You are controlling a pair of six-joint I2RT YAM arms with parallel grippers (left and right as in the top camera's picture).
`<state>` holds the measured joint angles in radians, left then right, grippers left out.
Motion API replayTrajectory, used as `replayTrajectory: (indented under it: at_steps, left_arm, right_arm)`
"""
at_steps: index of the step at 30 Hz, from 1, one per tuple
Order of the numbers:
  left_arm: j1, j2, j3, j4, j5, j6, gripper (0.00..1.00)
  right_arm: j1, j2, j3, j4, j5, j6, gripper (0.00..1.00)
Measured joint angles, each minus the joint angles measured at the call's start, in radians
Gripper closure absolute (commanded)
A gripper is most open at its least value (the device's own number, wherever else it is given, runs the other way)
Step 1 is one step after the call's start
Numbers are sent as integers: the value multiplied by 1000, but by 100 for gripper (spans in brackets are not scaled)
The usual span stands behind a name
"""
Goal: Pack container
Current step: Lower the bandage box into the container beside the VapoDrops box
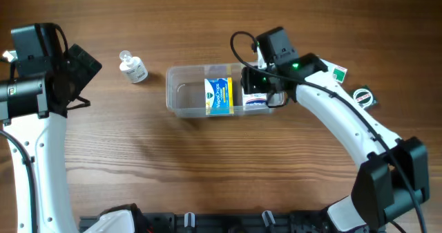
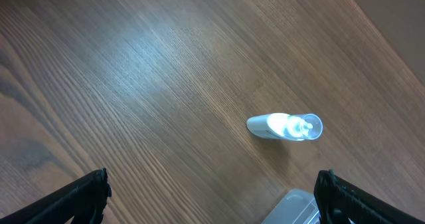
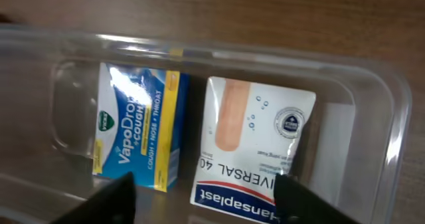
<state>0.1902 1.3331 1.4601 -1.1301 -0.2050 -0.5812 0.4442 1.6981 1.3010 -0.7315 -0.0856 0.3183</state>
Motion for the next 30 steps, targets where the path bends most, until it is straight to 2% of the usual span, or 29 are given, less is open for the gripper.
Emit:
replayTrajectory:
  at_steps: [1, 3, 11, 30]
  left_arm:
    - [0, 0, 0, 0, 0, 0, 0]
    - [0, 0, 0, 0, 0, 0, 0]
    - [0, 0, 0, 0, 0, 0, 0]
    - [0, 0, 0, 0, 0, 0, 0]
  right_arm:
    - [0, 0, 1, -4, -1, -2, 81]
    - [0, 0, 1, -16, -3, -3, 96]
    - [0, 21, 2, -43, 2, 3, 95]
    - [0, 205, 7, -63, 45, 21, 96]
